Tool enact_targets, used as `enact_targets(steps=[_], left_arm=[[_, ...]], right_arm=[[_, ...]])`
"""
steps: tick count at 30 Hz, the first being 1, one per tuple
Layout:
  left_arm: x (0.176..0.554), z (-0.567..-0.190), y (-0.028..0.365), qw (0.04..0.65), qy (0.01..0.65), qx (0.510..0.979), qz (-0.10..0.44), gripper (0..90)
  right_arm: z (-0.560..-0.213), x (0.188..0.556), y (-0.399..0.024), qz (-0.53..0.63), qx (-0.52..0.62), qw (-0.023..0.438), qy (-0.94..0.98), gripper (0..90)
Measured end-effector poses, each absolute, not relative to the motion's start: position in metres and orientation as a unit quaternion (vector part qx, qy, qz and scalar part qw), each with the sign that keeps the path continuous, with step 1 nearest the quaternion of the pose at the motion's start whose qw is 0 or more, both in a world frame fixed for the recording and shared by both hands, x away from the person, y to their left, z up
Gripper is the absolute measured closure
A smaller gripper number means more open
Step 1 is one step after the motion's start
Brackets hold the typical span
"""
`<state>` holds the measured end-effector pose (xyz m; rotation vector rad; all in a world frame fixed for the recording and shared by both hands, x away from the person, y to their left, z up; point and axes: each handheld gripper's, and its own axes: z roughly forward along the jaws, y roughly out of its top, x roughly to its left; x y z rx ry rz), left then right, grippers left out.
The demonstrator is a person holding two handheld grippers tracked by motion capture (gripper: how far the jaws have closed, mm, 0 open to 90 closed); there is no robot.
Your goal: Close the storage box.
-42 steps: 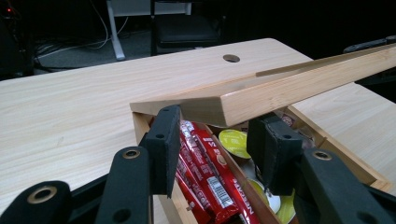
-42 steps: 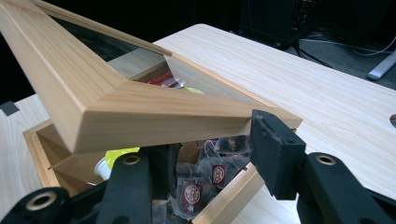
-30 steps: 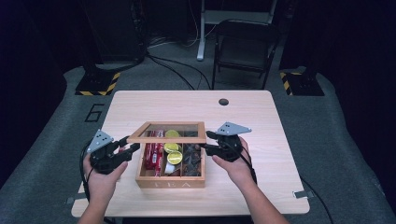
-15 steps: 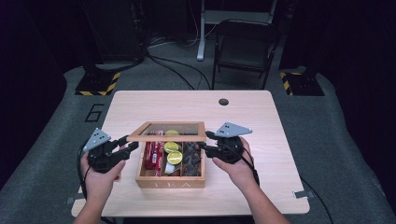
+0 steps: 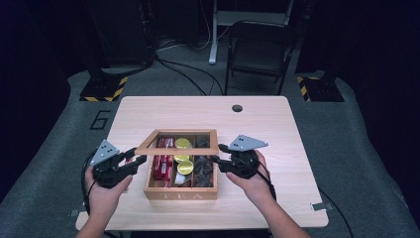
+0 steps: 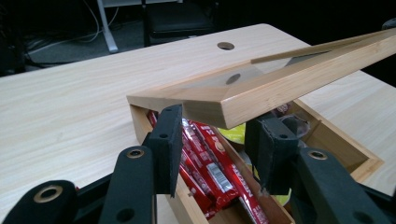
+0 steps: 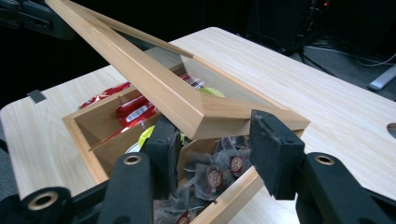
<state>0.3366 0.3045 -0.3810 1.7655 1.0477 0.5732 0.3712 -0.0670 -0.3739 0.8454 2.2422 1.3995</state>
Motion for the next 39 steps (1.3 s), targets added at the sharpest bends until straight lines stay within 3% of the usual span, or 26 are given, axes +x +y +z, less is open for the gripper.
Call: enact_targets(steps=[39], left_arm=[[0.312,-0.433,0.305,0.487,0.426,0.726,0.231,55.3]], right_arm=[[-0.421,0.342,-0.067,0.487,0.290,0.190,0.802,51.3]])
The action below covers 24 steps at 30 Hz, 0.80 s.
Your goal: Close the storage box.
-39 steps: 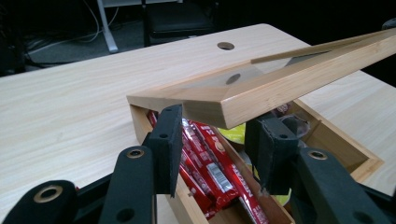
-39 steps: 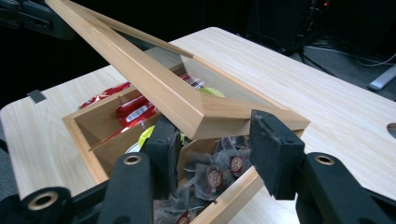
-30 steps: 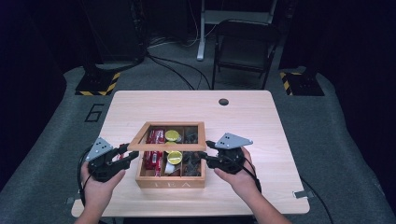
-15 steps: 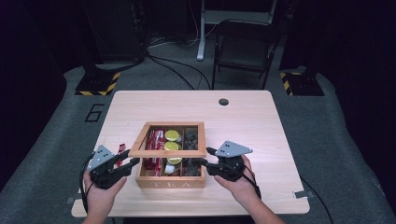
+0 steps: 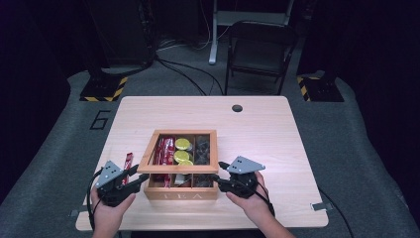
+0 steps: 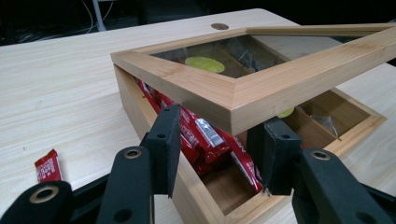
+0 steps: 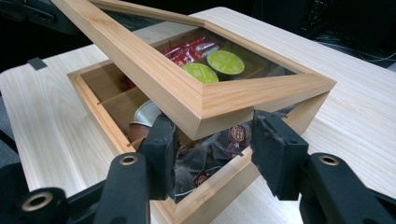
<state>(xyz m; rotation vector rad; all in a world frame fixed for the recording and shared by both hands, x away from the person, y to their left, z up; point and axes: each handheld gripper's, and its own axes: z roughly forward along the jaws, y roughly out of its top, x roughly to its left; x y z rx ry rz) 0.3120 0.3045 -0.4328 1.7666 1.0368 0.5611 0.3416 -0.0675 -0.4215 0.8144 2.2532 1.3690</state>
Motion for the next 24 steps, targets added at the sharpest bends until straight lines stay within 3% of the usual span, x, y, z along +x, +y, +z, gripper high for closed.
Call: enact_targets(steps=[15,24], left_arm=[[0.312,-0.450,0.297,0.455,0.415,0.757,0.218,52.2],[0.313,-0.456,0.295,0.437,0.404,0.777,0.206,45.8]], right_arm=[[-0.442,0.338,-0.064,0.464,0.296,0.176,0.816,47.9],[-0.451,0.337,-0.062,0.454,0.296,0.170,0.823,44.2]])
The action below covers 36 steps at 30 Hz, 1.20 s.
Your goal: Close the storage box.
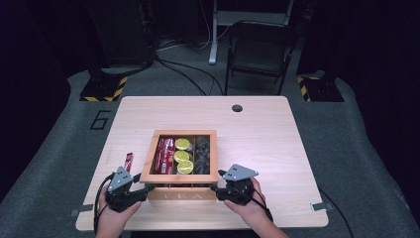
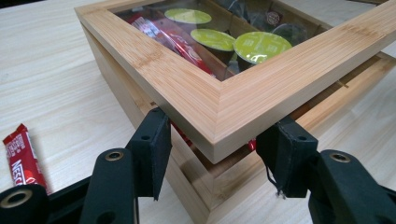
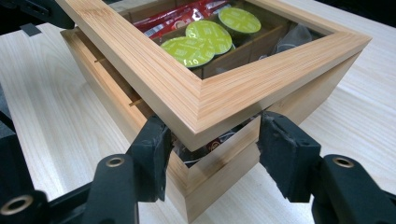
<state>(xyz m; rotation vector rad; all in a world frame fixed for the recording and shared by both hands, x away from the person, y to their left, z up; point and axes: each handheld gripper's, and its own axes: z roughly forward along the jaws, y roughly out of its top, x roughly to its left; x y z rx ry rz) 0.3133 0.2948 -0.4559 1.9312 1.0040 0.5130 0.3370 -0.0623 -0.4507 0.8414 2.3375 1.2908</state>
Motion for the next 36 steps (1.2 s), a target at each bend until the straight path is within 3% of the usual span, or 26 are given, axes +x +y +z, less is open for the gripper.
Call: enact_targets(steps=[25,36], left_arm=[[0.313,-0.468,0.286,0.386,0.410,0.806,0.184,31.9],[0.313,-0.472,0.285,0.381,0.421,0.804,0.175,23.8]], right_arm=[[-0.464,0.340,-0.056,0.414,0.304,0.122,0.849,37.2],[-0.464,0.339,-0.054,0.405,0.309,0.124,0.852,31.7]])
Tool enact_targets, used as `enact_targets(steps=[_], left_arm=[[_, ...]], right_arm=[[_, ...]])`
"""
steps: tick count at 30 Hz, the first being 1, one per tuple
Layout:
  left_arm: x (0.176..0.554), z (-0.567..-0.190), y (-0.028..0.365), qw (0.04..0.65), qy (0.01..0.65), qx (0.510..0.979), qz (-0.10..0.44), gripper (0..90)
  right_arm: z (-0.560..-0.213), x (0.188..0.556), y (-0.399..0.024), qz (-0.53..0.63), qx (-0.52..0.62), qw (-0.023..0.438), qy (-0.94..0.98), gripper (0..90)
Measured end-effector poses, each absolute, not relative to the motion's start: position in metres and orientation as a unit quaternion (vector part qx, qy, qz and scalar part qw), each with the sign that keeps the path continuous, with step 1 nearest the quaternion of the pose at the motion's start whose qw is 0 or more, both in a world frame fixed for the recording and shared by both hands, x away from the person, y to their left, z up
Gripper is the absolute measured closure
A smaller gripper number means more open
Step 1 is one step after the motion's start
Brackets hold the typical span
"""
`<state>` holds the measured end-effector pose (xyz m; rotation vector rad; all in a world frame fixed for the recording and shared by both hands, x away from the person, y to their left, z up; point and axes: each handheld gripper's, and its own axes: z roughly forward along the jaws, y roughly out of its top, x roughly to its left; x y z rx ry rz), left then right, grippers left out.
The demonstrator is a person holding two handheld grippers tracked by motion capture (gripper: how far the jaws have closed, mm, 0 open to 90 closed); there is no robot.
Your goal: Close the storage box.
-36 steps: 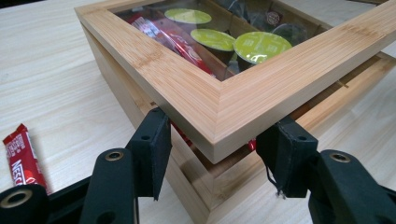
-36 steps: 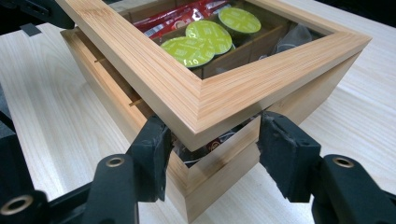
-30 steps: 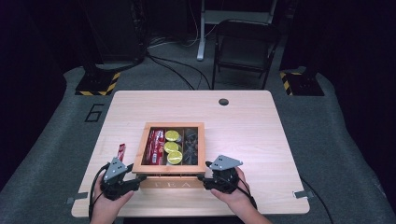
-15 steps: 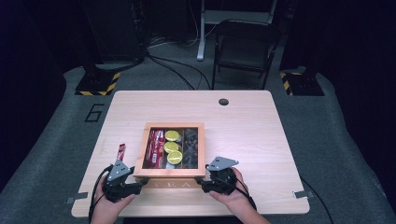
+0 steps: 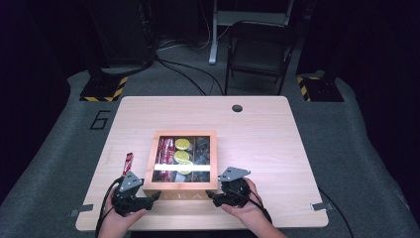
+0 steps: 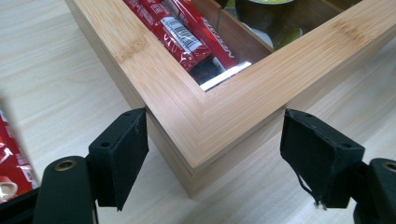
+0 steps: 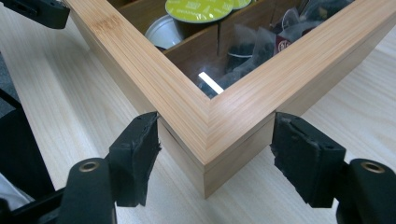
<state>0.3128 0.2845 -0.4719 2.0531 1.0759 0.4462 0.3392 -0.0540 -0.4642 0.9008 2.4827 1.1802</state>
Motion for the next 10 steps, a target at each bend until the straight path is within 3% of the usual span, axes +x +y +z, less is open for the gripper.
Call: enact_targets(steps=[10], left_arm=[[0.310,-0.462,0.290,0.399,0.408,0.802,0.178,22.4]], right_arm=[[-0.455,0.338,-0.059,0.422,0.310,0.140,0.840,27.0]])
